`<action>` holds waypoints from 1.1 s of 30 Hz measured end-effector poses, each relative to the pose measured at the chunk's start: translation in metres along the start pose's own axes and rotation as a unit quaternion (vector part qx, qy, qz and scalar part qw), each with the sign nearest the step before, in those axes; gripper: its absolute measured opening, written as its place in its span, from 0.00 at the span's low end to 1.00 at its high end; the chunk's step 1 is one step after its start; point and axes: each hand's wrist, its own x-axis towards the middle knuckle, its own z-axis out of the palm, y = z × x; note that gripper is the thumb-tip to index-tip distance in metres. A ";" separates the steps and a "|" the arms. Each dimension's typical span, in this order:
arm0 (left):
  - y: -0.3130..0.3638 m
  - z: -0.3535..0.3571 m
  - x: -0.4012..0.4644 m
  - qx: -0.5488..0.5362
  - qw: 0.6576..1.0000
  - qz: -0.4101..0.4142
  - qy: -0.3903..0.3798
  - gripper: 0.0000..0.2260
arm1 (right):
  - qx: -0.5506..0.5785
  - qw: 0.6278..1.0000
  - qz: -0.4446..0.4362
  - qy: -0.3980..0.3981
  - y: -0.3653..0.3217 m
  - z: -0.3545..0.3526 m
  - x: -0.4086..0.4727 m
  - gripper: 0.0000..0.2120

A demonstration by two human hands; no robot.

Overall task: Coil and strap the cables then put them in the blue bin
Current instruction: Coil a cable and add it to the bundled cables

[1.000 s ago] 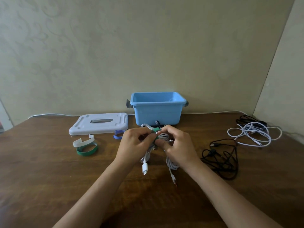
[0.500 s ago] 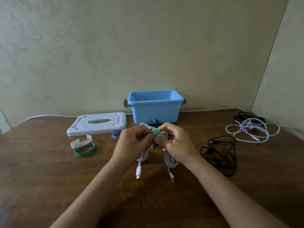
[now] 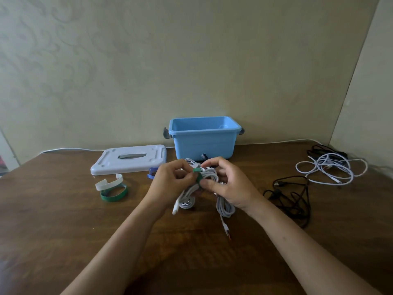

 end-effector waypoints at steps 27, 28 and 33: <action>-0.009 -0.016 0.010 0.187 0.977 0.093 -0.047 0.05 | -0.287 0.941 -0.173 0.044 0.006 0.007 -0.004 0.18; -0.010 -0.016 0.010 0.200 0.973 0.101 -0.052 0.04 | -0.295 0.939 -0.169 0.042 0.006 0.007 -0.005 0.19; -0.006 -0.014 0.008 0.259 0.955 0.141 -0.040 0.05 | -0.309 0.936 -0.165 0.038 0.008 0.006 -0.005 0.17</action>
